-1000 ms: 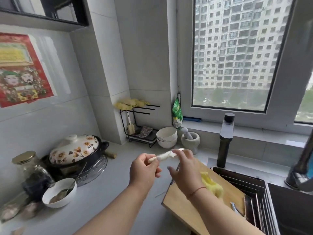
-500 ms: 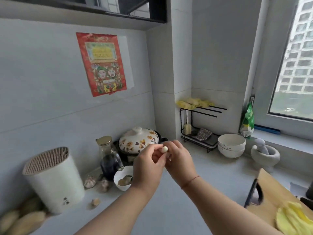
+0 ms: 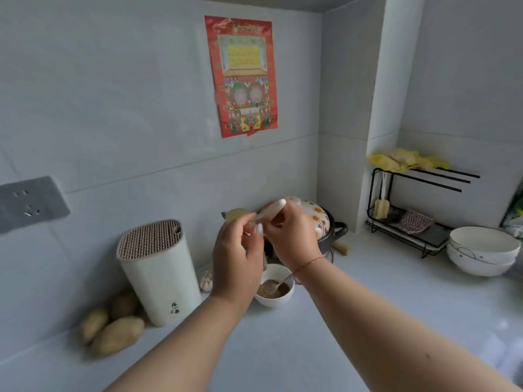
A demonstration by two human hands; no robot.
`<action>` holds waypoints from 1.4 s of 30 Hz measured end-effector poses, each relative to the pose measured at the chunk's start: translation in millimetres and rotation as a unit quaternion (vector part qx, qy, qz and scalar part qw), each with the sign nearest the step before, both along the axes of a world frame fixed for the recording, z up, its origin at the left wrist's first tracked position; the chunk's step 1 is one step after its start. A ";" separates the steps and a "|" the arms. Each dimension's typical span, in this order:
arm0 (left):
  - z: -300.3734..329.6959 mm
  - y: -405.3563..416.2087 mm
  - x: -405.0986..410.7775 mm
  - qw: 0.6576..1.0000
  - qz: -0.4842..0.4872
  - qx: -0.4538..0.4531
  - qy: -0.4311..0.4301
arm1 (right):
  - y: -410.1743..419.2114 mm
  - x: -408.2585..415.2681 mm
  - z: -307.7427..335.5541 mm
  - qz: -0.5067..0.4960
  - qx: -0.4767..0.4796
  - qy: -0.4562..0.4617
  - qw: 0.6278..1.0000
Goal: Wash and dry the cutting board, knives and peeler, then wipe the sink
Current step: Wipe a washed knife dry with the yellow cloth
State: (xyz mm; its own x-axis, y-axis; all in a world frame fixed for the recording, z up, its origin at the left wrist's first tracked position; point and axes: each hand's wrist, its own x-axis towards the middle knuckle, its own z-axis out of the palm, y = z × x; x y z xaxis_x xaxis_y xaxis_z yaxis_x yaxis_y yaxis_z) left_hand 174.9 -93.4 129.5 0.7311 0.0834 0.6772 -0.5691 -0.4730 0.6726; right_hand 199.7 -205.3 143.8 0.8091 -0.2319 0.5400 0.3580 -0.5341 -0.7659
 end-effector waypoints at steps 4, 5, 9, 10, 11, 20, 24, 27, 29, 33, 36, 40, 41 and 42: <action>-11.8 56.3 20.0 0.996 0.073 0.002 0.059 | 46.0 17.0 24.2 0.044 0.065 0.037 0.996; -15.5 68.6 23.8 0.994 0.086 0.009 0.073 | 57.5 22.5 26.8 0.055 0.071 0.047 0.995; -24.1 108.6 36.0 0.980 0.171 0.057 0.087 | 94.2 44.6 30.7 0.076 0.070 0.067 0.992; -24.6 116.1 38.2 0.975 0.193 0.067 0.090 | 100.0 49.5 31.2 0.080 0.066 0.067 0.992; -24.8 125.0 42.0 0.970 0.211 0.072 0.098 | 106.8 55.5 32.3 0.085 0.061 0.067 0.992; -40.8 158.7 79.6 0.909 0.239 0.135 0.313 | 138.8 101.6 29.4 0.085 -0.088 0.076 0.990; -42.1 145.6 81.0 0.917 0.229 0.129 0.300 | 146.4 122.0 21.6 0.097 -0.139 0.096 0.981; -44.9 142.8 87.4 0.919 0.244 0.135 0.280 | 149.2 139.6 15.1 0.103 -0.155 0.128 0.974; -47.9 146.2 91.8 0.913 0.269 0.133 0.276 | 150.2 148.7 11.7 0.104 -0.154 0.160 0.970; -53.7 151.7 94.2 0.911 0.305 0.143 0.239 | 158.0 162.1 -1.5 0.103 -0.168 0.205 0.959; -56.1 150.1 95.3 0.915 0.306 0.149 0.215 | 160.7 167.0 -17.2 0.109 -0.155 0.232 0.954; -57.6 147.6 98.3 0.920 0.306 0.155 0.188 | 154.8 165.6 -24.6 0.119 -0.146 0.238 0.953; -56.8 145.7 99.2 0.923 0.302 0.157 0.181 | 152.4 163.1 -24.9 0.121 -0.135 0.233 0.955; -55.2 143.3 99.2 0.925 0.298 0.159 0.172 | 149.3 159.4 -24.6 0.121 -0.119 0.226 0.959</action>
